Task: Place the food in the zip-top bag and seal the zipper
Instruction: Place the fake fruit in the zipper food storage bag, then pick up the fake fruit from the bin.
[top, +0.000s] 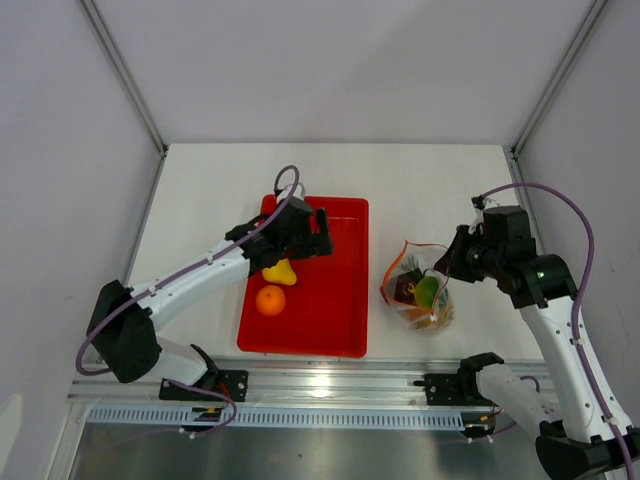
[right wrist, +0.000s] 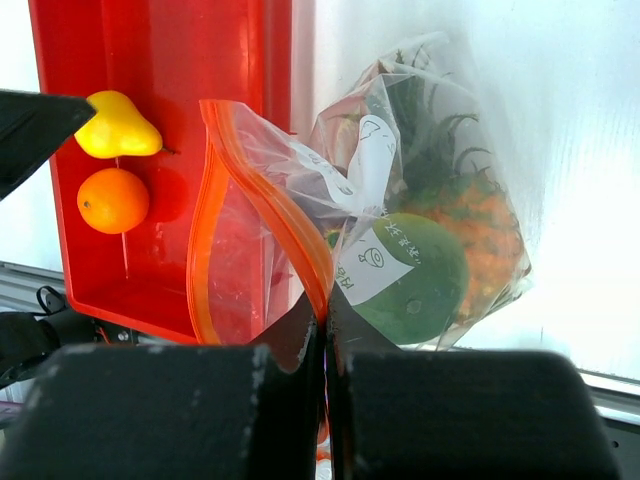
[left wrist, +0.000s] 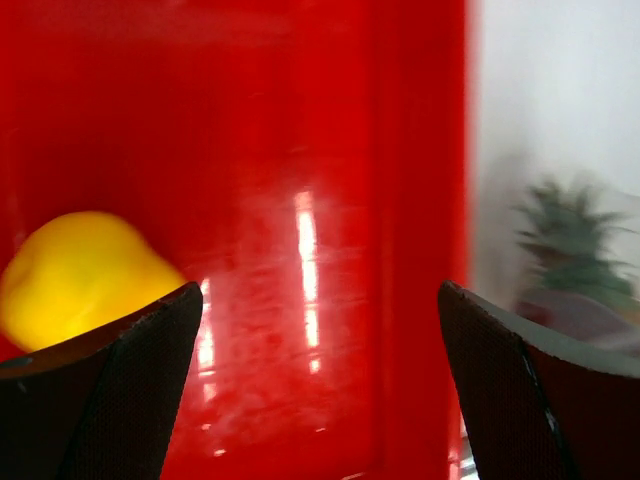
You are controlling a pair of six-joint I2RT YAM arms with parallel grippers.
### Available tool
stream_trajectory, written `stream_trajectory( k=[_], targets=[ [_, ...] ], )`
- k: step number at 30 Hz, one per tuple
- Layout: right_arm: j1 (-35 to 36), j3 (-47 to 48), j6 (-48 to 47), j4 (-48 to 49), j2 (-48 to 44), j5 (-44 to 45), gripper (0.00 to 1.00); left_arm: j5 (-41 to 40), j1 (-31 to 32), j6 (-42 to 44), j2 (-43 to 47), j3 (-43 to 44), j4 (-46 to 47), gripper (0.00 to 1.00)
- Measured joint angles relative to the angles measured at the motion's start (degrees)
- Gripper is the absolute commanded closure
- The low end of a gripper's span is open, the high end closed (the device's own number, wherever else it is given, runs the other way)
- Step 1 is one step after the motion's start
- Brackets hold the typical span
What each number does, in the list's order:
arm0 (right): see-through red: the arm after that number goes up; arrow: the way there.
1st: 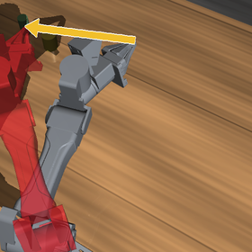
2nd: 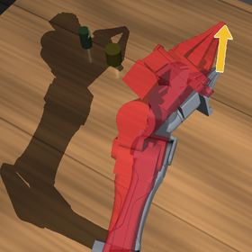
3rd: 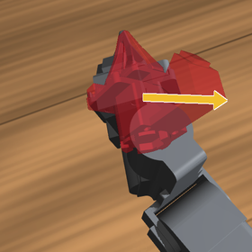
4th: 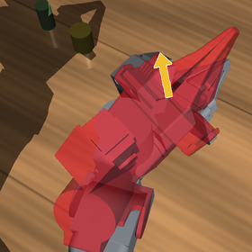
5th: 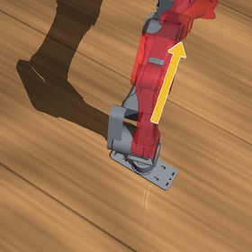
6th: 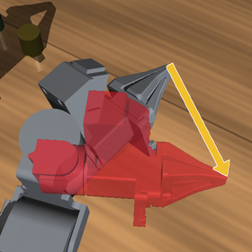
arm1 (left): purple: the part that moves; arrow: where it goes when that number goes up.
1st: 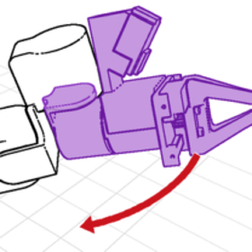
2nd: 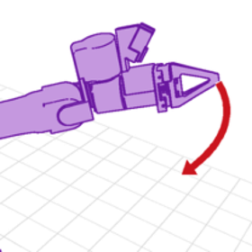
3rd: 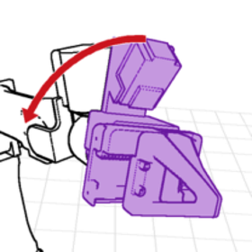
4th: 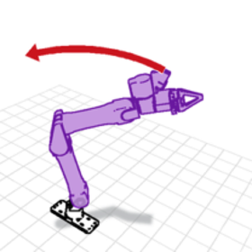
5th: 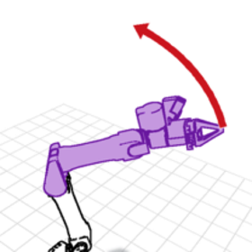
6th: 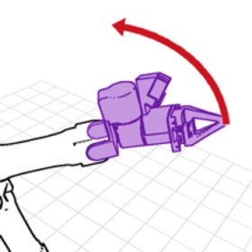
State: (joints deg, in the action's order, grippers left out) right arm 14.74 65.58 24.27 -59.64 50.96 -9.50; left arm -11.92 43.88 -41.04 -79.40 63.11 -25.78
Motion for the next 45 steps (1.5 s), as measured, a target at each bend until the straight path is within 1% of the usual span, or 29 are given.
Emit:
stream_trajectory(
  k=[4, 8, 16, 22, 25, 31, 39, 42, 43, 45],
  targets=[
    [0.0, -0.17, -0.39, 0.02, -0.04, 0.02, 1.0, -2.86, -3.39, -2.62, -3.19, -0.09, -5.53, 0.0],
    [0.0, -0.87, -0.61, 0.04, -0.35, 0.04, 1.0, -5.49, -5.44, -6.54, -3.54, -1.33, -8.52, 0.01],
    [0.0, -1.95, -0.79, 0.26, -0.42, 0.0, 1.0, -9.14, -5.88, -17.62, -4.24, -2.78, -13.57, 0.01],
    [0.02, -1.97, -0.79, 0.33, -0.66, 0.04, 1.0, -11.02, -6.82, -25.88, -12.39, 3.21, -21.9, 0.02],
    [0.02, -1.97, -0.81, 0.31, -0.94, 0.07, 1.0, -11.54, -7.5, -29.55, -15.69, 4.7, -24.28, 0.03],
    [0.0, -2.03, -0.83, 0.33, -1.01, 0.15, 1.0, -11.65, -9.2, -33.44, -17.38, 4.7, -25.79, 0.04],
    [0.0, -2.29, -0.85, 0.35, -0.98, 0.15, 1.0, -11.43, -10.14, -33.99, -20.92, 5.18, -25.16, 0.12],
    [0.0, -2.38, -0.85, 0.37, -0.98, 0.15, 1.0, -11.32, -10.16, -33.81, -21.42, 5.16, -24.41, 0.26],
    [0.0, -2.38, -0.85, 0.39, -0.98, 0.15, 1.0, -11.28, -10.16, -33.62, -21.51, 5.16, -24.11, 0.4],
    [0.0, -2.38, -0.85, 0.37, -0.98, 0.15, 1.0, -11.23, -10.16, -33.29, -21.55, 5.16, -23.5, 0.57]
  ],
)
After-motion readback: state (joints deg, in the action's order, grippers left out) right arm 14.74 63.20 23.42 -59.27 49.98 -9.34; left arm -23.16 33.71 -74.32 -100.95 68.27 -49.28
